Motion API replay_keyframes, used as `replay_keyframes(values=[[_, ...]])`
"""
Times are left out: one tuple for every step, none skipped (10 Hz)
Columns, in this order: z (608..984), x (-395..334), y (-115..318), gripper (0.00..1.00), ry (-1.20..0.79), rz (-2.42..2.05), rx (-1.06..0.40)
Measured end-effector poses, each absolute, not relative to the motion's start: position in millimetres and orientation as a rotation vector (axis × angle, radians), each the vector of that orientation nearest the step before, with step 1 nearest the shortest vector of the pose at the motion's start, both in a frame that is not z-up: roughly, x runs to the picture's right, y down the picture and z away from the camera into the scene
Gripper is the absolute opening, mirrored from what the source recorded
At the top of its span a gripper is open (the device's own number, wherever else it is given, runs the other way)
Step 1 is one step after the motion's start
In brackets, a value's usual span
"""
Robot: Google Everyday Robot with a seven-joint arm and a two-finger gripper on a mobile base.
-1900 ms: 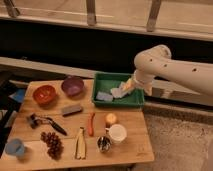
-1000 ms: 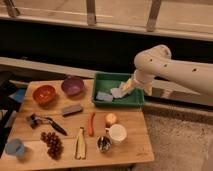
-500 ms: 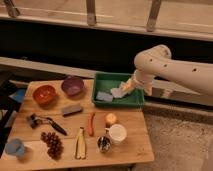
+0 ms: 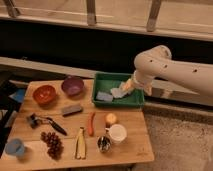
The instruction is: Wipe red bowl with sponge
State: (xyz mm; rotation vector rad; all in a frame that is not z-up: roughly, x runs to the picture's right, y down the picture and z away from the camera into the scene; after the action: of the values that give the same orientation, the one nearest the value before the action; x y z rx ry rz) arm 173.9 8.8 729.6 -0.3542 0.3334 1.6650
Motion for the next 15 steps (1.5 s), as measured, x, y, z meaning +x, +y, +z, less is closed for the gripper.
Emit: replay_keyframes(values=[[730.9,168.5,5.5,0.80,0.317,1.640,-0.356],[733.4,160.2,1.5,0.80,0.298,1.604,-0.361],[738.1,147.6,-6.0,0.80,0.267,1.533,-0.367],[741.7,135.7,-11.6,0.80,0.245,1.489,-0.373],[744.9,118.7,-20.7,0.80,0.216,1.440,-0.376],[748.2,99.3,-29.8,0.80,0.189,1.390,-0.378],[750.6,79.7,-37.5,0.80,0.164,1.336,-0.386],[749.7,59.0,-43.1,0.80,0.130,1.274,-0.400],[747.9,43.1,-45.5,0.80,0.103,1.225,-0.417],[746.9,36.3,-47.1,0.80,0.089,1.198,-0.422],[746.9,35.6,-46.6,0.80,0.089,1.197,-0.424],[746.7,35.4,-46.6,0.80,0.089,1.198,-0.425],[747.4,36.1,-45.8,0.80,0.090,1.201,-0.427],[749.7,35.1,-45.6,0.80,0.087,1.206,-0.429],[756.3,33.2,-44.4,0.80,0.083,1.219,-0.428]])
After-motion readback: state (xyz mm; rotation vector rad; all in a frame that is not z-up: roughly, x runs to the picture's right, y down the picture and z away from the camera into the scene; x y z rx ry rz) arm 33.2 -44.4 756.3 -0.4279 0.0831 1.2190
